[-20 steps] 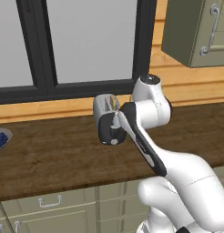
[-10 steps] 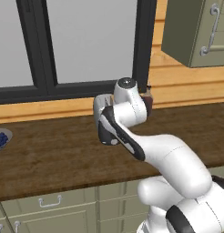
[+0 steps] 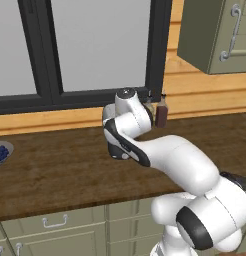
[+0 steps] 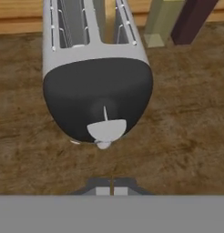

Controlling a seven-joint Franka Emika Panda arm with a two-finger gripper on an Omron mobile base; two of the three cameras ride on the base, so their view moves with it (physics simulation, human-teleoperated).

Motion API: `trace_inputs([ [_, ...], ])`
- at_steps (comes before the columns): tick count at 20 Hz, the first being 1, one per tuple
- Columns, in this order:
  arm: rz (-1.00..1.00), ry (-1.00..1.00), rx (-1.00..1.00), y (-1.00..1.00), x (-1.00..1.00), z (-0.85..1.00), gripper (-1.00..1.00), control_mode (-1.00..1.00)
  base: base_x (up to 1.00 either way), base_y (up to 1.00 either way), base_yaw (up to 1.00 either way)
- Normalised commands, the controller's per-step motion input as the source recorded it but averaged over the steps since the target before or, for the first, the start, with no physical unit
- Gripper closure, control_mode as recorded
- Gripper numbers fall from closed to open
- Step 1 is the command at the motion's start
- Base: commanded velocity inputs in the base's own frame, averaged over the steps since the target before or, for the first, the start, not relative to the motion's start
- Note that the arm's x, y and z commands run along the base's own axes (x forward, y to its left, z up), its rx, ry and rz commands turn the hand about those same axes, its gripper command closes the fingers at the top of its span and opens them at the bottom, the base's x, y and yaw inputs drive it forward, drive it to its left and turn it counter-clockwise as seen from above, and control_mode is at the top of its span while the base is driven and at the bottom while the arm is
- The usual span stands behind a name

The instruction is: Start the toaster. Once the lever pops up, take the bread to the plate on the dining counter.

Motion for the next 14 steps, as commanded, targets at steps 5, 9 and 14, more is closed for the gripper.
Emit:
trace_inputs([
  [5, 0.0, 0.0, 0.0, 0.0, 0.09, -0.28, 1.0, -1.0, 0.0, 0.0, 0.0],
  [9, 0.0, 0.0, 0.0, 0.0, 0.17, -0.29, 1.0, -1.0, 0.0, 0.0, 0.0],
  [14, 0.0, 0.0, 0.0, -0.03, 0.22, -0.26, 1.0, -1.0, 0.0, 0.0, 0.0],
])
